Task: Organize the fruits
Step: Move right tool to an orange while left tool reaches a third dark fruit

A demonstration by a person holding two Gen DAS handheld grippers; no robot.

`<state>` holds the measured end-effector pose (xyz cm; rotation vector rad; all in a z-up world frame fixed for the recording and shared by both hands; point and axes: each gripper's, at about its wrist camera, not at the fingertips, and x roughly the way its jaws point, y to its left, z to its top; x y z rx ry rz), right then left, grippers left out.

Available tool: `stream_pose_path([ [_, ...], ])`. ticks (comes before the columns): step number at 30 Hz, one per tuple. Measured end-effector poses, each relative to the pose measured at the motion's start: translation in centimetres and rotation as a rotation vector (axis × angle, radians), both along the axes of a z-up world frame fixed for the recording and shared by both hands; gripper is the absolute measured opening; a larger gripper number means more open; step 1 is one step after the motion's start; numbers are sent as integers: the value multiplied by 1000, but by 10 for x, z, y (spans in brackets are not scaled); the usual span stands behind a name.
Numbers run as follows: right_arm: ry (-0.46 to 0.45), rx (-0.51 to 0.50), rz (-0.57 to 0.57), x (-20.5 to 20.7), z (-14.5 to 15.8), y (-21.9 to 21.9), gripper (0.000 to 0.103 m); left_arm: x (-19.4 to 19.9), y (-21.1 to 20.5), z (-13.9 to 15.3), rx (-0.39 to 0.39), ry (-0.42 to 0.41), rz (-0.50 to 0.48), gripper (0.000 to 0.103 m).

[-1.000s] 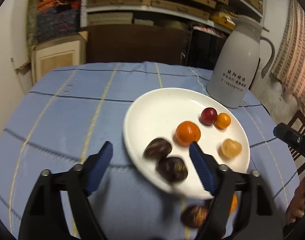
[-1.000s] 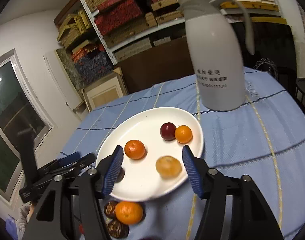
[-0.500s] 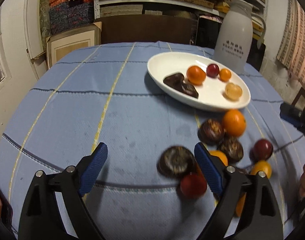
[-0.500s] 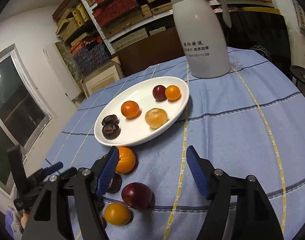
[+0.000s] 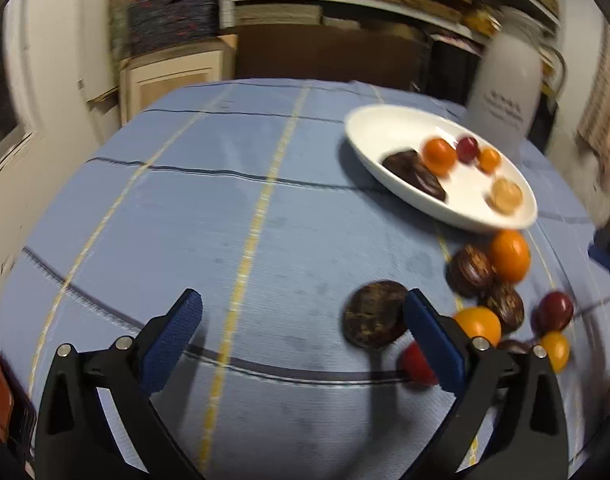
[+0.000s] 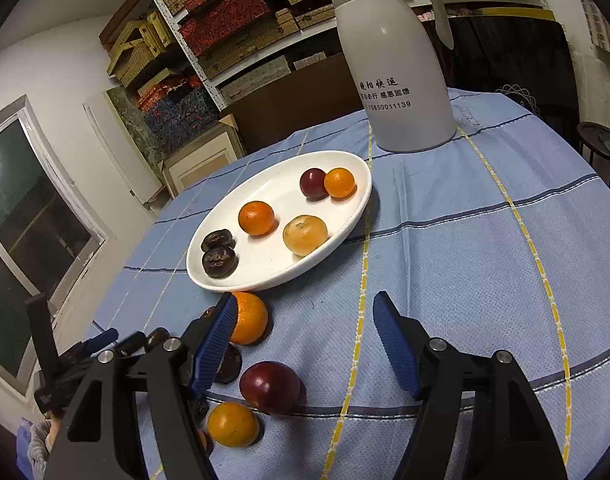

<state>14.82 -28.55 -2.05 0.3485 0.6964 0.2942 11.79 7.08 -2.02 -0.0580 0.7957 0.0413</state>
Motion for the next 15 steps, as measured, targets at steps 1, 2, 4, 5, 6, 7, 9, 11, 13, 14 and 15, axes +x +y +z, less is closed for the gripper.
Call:
stream_pose_path([
  [1, 0, 0, 2, 0, 0, 0, 71, -1, 0, 0, -6, -2, -1, 98],
  [2, 0, -1, 4, 0, -1, 1, 71, -2, -2, 0, -16, -2, -14, 98],
  [4, 1, -4, 14, 0, -1, 2, 71, -4, -14, -1, 4, -8, -63, 98],
  [5, 1, -8, 17, 0, -1, 3, 71, -6, -21, -1, 37, -14, -82, 98],
  [6, 2, -12, 19, 0, -1, 4, 71, -7, -30, -2, 84, -21, -102, 98],
  [7, 2, -14, 20, 0, -1, 5, 71, -7, -36, -3, 111, -21, -113, 98],
  [9, 4, -17, 21, 0, -2, 5, 71, -5, -42, -6, 130, -5, -135, 97],
  [11, 5, -17, 19, 0, -2, 5, 71, -2, -42, -8, 117, 12, -150, 81],
  [13, 5, -17, 20, 0, -2, 5, 71, 0, -37, -10, 63, 28, -163, 76],
  [14, 6, -17, 21, 0, -2, 5, 71, 2, -35, -11, 34, 35, -172, 70],
  [15, 7, -17, 21, 0, -2, 5, 71, 2, -33, -11, 0, 45, -188, 68],
])
